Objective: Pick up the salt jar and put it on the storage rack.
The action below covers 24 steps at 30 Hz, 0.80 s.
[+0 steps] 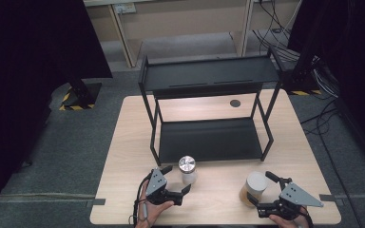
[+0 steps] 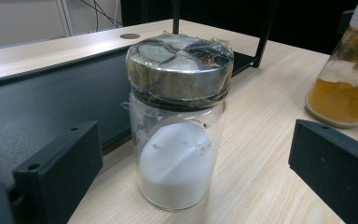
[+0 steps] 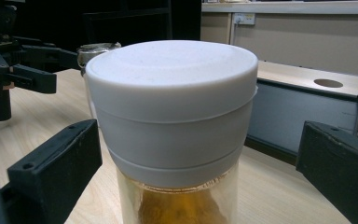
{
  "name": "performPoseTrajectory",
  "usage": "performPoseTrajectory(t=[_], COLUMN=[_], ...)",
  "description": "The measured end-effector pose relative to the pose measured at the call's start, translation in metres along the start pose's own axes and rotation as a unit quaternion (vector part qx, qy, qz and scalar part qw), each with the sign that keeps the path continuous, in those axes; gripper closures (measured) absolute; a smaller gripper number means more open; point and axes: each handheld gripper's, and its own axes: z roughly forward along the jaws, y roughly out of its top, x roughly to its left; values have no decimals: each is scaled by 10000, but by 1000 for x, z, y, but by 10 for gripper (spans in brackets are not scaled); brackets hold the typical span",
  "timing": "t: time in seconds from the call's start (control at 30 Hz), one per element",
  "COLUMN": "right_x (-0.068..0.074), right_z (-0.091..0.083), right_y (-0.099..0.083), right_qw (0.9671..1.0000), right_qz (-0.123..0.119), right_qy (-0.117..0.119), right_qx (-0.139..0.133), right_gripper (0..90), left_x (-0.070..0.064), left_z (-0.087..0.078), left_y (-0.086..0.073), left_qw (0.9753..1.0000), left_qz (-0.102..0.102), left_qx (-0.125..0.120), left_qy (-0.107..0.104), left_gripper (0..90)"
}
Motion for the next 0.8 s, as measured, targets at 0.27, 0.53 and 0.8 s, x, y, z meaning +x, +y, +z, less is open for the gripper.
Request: performPoseTrajectory(t=[0.27, 0.53, 0.8], right_x=[0, 0, 1], right_z=[1, 0, 1], right_y=[0, 0, 0], right_qw=[10000, 10000, 10000], right_qz=[16, 48, 36], right_qy=[14, -3, -12], right_qx=[-13, -22, -31], right_gripper=[3, 3, 4], left_x=[0, 1, 2], left_z=[1, 1, 1], left_y=[-1, -2, -2], left_qw=[10000, 10000, 9999], left_qz=[-16, -32, -96], left_qx=[-7, -14, -29], left_qy=[-17, -17, -34], left_gripper=[22, 22, 19])
